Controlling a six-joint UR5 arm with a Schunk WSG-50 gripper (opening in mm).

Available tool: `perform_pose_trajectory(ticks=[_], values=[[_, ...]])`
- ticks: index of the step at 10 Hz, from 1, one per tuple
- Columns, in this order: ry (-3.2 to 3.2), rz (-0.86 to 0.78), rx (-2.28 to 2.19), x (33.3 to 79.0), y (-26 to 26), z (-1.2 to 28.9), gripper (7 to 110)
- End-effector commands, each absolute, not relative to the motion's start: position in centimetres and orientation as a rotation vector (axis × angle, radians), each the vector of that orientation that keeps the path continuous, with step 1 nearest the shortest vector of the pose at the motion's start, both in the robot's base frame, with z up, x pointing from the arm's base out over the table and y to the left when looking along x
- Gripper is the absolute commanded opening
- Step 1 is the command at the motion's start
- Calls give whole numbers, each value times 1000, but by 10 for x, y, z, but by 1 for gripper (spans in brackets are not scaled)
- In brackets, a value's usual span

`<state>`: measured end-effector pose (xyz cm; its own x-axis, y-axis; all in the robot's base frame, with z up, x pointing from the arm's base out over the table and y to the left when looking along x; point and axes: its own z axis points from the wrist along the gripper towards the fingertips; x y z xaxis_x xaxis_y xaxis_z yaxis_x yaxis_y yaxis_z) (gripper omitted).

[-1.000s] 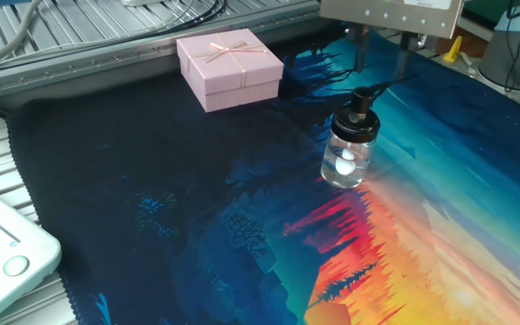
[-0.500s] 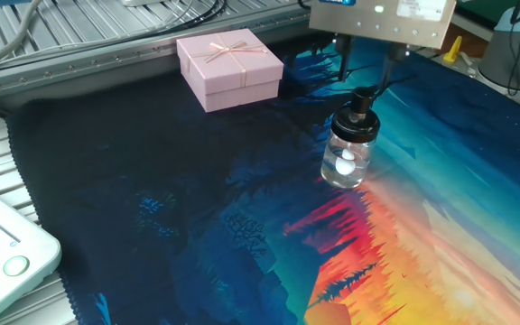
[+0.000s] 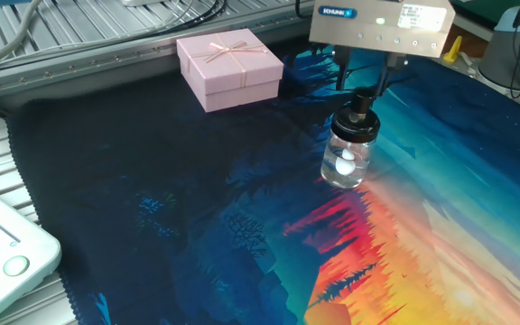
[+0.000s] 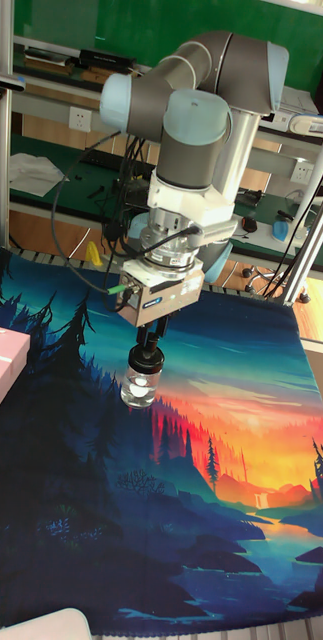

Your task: Unscrew the lid from the jar

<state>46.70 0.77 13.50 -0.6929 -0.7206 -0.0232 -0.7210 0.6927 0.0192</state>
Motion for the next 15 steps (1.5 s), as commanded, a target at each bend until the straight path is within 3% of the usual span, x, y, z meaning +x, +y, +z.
perform_pose_trajectory(ticks=[1,14,15], values=[[2853,81,-1271,466,14,133,44],[2870,111,-1304,452,7,129,44],[2878,112,-1263,454,9,128,22]])
